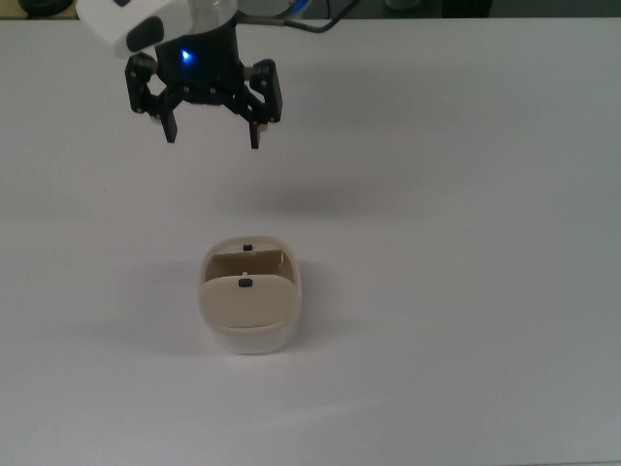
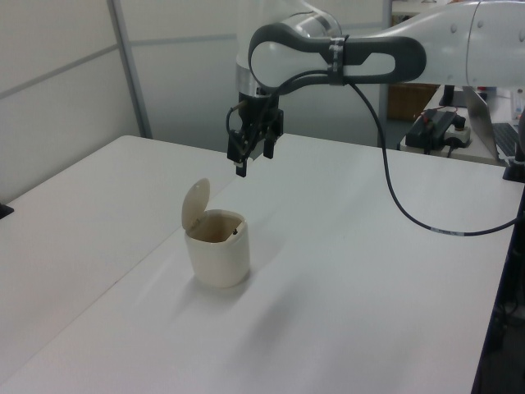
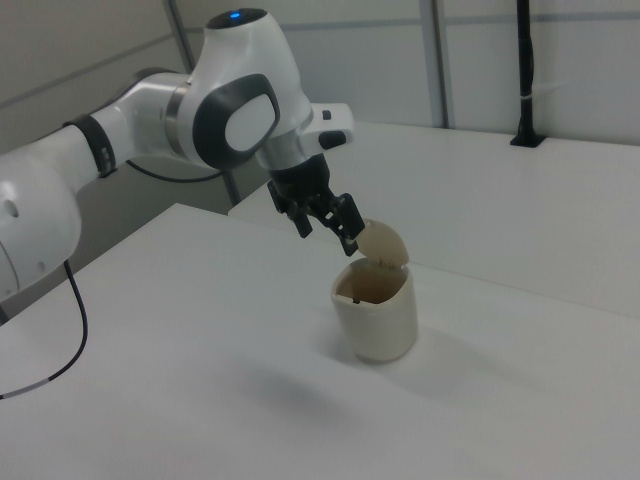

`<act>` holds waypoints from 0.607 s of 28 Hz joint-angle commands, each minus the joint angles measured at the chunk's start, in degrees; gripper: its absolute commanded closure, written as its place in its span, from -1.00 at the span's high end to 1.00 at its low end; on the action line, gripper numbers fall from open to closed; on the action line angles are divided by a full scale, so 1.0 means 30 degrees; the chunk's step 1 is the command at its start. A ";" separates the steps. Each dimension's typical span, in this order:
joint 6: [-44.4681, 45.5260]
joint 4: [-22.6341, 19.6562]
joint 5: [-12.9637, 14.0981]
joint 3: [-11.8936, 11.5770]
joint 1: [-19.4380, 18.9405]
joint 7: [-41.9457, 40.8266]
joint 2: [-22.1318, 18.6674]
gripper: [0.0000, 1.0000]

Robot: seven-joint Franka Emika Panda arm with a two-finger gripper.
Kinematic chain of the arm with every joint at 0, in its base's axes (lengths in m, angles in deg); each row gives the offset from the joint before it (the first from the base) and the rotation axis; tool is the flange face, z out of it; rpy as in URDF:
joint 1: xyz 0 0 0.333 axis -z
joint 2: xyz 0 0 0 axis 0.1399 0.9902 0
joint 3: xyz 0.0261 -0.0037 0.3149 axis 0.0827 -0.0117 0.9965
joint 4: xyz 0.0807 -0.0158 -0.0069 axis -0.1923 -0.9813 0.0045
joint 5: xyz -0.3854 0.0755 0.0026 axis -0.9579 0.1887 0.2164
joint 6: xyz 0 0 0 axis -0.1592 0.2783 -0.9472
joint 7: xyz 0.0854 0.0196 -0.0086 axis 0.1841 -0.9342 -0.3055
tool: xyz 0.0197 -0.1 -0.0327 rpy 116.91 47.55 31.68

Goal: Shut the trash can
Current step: 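Move the gripper toward the raised lid of the cream trash can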

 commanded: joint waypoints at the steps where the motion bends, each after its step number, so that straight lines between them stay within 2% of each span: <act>1: -0.2266 -0.0204 0.0252 -0.0020 -0.0224 0.0389 0.0873 0.88; 4: -0.3292 -0.0203 0.0194 0.0009 -0.0283 0.0535 0.1138 0.68; 9: -0.5694 -0.0203 0.0106 0.0009 -0.0283 0.1180 0.1577 0.23; 10: -0.6046 -0.0203 0.0106 0.0009 -0.0283 0.1209 0.1665 0.13; 11: -0.6717 -0.0174 0.0106 0.0009 -0.0312 0.1210 0.1724 -0.10; 15: -0.7980 -0.0203 0.0077 0.0009 -0.0283 0.1210 0.1841 -0.53; 16: -0.8418 -0.0174 0.0077 0.0009 -0.0283 0.1239 0.1900 -0.71; 17: -0.8626 -0.0174 0.0077 0.0009 -0.0283 0.1239 0.1929 -0.80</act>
